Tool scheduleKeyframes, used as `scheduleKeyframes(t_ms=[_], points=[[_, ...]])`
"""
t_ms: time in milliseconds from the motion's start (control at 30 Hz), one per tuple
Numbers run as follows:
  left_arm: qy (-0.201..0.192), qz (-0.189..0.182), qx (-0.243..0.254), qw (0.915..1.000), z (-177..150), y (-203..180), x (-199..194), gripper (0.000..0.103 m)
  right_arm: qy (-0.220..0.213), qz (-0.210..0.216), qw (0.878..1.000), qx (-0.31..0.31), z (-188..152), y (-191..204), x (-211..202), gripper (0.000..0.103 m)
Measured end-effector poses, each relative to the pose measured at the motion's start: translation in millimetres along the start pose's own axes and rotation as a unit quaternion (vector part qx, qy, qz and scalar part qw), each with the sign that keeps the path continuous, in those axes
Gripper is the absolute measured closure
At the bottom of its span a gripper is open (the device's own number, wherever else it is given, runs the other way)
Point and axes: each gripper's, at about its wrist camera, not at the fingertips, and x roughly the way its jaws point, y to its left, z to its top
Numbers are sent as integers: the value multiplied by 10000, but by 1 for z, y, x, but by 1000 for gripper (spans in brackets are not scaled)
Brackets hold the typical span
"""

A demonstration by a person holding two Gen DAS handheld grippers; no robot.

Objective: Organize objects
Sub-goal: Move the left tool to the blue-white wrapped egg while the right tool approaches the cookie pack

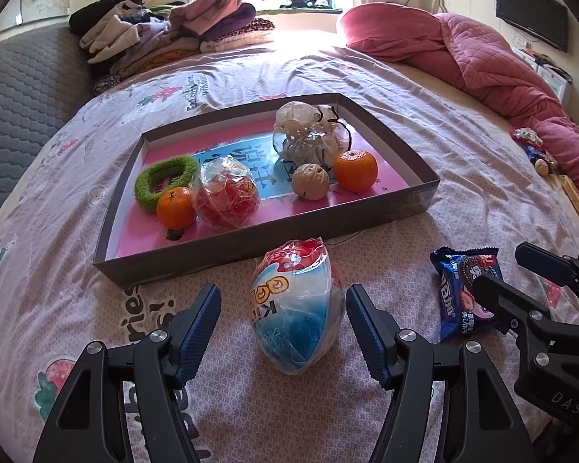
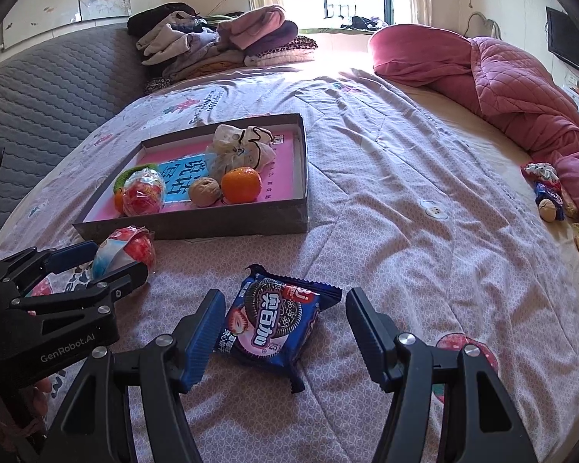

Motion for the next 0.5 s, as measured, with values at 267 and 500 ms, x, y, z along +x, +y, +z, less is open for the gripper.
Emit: scheduleKeyframes(t_ms=[267, 500], points=[[110, 137, -65, 9998, 1, 5, 15, 34, 91, -166, 9998, 38, 0, 7, 12, 39], [184, 230, -122, 9995, 2, 11, 27, 34, 234, -443, 9987, -1, -3, 15, 27, 39]])
